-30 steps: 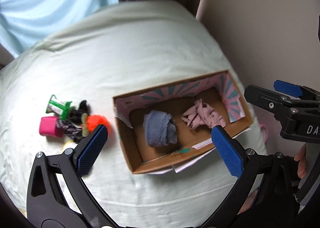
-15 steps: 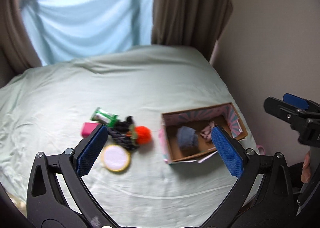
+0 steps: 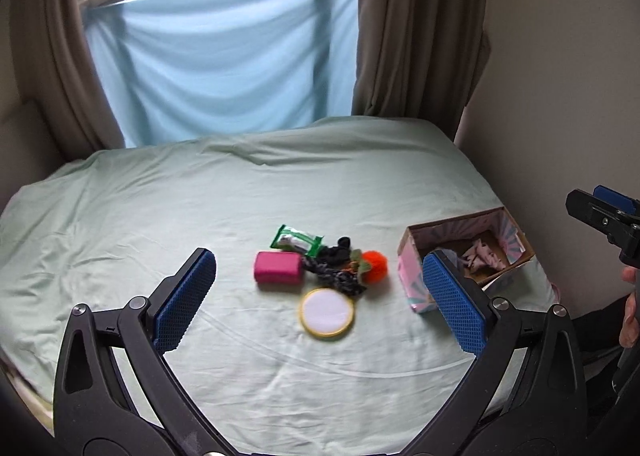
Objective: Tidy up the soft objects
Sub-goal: 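Withdraw both tools from the box back toward the remaining items, then grasp the magenta pouch with the left tool while the right tool grasps the mesh pad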
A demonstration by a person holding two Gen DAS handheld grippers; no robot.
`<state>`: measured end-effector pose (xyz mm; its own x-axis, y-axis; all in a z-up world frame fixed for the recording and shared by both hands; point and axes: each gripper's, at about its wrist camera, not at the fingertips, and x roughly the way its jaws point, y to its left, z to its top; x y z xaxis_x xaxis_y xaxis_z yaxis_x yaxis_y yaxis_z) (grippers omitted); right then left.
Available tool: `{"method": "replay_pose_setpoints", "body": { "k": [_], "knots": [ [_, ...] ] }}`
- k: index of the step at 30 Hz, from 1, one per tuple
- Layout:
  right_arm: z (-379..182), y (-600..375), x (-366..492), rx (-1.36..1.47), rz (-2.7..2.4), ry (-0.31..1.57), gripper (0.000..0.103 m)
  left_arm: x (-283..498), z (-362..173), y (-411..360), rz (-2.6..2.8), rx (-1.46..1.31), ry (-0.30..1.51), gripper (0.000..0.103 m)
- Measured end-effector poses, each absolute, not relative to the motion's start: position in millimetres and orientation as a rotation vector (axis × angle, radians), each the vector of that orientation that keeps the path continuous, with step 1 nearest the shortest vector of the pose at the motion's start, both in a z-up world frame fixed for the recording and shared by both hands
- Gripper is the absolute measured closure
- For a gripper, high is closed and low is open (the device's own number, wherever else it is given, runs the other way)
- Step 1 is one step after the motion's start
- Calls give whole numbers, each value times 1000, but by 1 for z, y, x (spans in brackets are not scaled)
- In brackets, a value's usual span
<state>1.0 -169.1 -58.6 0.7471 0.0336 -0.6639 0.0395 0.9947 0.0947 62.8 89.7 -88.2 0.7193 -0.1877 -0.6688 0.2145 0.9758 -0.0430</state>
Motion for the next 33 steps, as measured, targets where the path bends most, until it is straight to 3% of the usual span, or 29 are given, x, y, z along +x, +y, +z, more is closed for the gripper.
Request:
{"method": "replay_pose_setpoints", "body": {
  "k": [12, 33],
  "knots": [
    [-102, -83, 23, 158, -78, 774, 0, 122, -128, 163, -357, 77, 791, 0],
    [-296, -19, 103, 197, -138, 997, 0, 293, -299, 140, -634, 343, 939, 0]
  ]
}}
